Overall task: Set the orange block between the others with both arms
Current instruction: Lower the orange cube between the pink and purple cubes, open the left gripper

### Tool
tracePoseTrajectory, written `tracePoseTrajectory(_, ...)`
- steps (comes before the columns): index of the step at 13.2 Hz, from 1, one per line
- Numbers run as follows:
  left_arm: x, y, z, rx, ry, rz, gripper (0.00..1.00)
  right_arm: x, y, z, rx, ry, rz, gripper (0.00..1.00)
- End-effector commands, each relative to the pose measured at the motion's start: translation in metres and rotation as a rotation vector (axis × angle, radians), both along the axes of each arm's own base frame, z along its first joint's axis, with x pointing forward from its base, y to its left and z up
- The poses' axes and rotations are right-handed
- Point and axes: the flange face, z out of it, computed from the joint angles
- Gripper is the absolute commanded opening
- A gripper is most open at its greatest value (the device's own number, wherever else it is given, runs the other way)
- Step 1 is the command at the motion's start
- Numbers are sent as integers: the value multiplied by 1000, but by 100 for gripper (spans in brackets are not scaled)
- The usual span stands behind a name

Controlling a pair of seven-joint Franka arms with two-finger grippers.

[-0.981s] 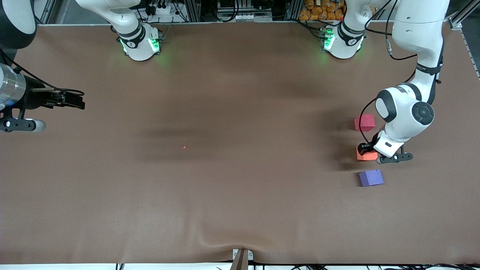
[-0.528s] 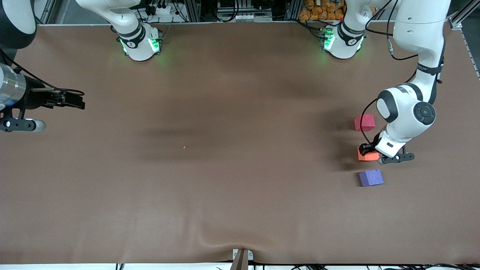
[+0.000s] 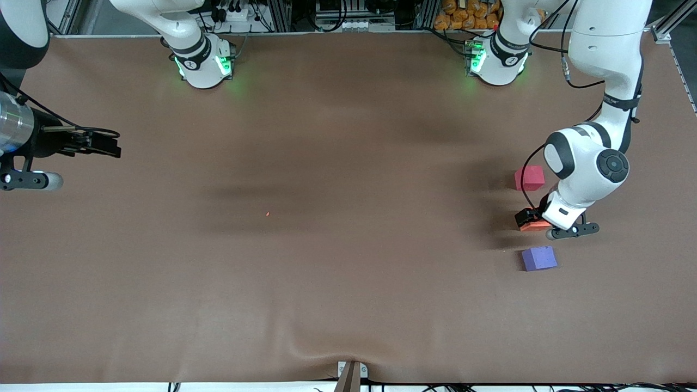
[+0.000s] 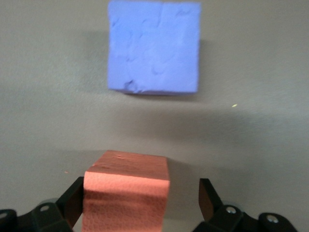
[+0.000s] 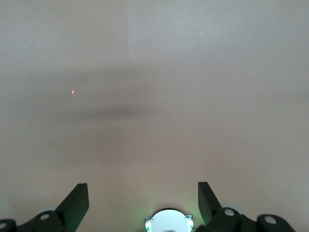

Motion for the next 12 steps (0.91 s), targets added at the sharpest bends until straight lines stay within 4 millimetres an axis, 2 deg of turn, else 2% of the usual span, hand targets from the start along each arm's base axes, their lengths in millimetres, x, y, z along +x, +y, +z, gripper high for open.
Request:
tracePoseTrajectory(1, -2, -9, 45, -68, 17, 3, 100, -6, -21, 9, -2, -6, -14, 100)
tracePoseTrajectory(2, -3, -10, 62, -87, 22, -1, 100, -6, -28, 9, 3, -6, -26, 100)
tracePoseTrajectory(4, -1, -12, 100, -101, 34, -40, 100, -8, -30, 14, 1, -14, 3, 100)
tracePoseTrajectory(6, 12, -19, 142, -87, 76, -63, 100, -10, -32, 19, 0, -21, 3, 100)
tracePoseTrajectory(9, 32, -43, 202, -52, 118, -37, 100, -15, -35, 16, 2, 21, 4, 100)
tracePoseTrajectory(12, 34, -85, 245, 38, 136, -91, 100, -15, -27, 16, -2, 24, 8, 100)
